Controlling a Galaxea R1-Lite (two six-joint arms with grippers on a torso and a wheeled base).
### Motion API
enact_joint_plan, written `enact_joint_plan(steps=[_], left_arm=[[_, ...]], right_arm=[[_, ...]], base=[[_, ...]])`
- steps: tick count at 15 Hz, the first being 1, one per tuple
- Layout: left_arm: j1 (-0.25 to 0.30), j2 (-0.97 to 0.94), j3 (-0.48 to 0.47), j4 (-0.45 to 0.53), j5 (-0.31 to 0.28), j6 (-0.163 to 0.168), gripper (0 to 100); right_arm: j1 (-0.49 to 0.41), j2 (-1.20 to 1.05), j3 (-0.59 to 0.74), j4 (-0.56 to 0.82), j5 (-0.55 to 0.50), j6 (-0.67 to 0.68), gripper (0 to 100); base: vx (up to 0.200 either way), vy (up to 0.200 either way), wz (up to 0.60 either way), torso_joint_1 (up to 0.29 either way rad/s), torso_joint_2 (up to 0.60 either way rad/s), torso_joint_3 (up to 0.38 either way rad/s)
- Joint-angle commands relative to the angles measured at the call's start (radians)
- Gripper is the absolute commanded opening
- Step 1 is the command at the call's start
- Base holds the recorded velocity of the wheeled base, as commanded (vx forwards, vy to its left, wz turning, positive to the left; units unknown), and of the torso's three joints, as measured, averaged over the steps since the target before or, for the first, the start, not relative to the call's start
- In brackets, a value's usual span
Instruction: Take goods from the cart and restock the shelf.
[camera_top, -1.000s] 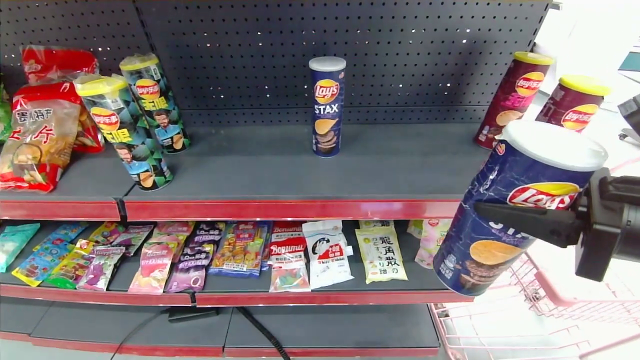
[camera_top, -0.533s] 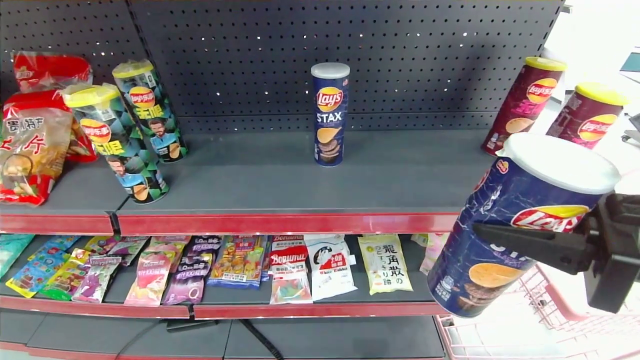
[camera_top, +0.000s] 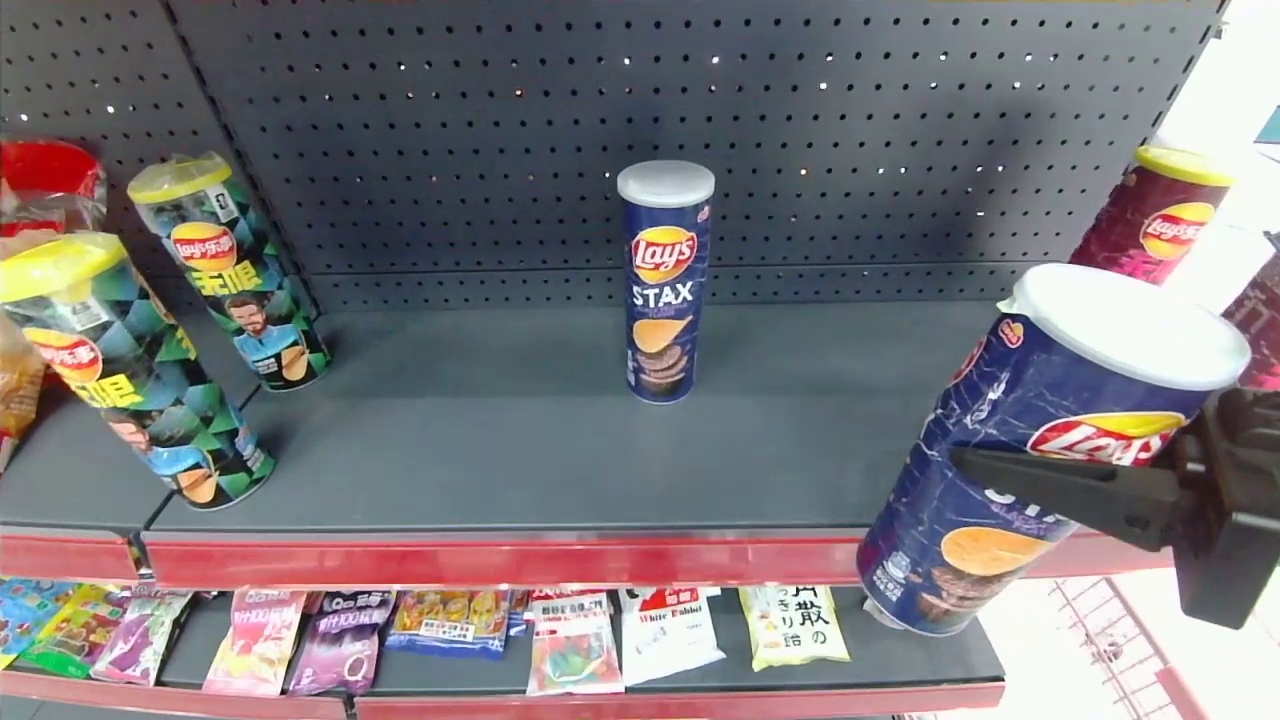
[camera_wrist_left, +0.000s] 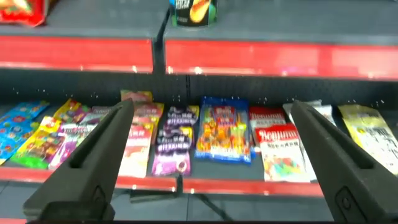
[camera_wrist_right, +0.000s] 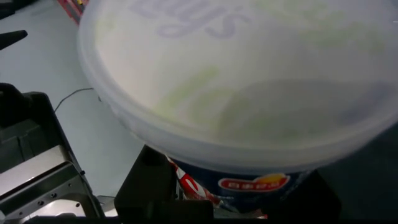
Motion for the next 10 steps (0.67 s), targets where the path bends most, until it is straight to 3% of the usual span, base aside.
enact_joint_plan(steps=[1,10], left_arm=[[0.001,0.001,0.000,0.000,0.001,-0.001,100],[-0.001,0.007,0.000,0.000,-0.003,0.004,100]], right_arm=[[0.001,-0.004,0.000,-0.001,0.000,-0.001,0],[0.001,-0.006,-0.012,-0.001,-0.006,-0.001,0]], base=[[0.200,0.000,0.00,0.002,0.00,0.002],[0.000,0.000,0.00,0.000,0.00,0.000]])
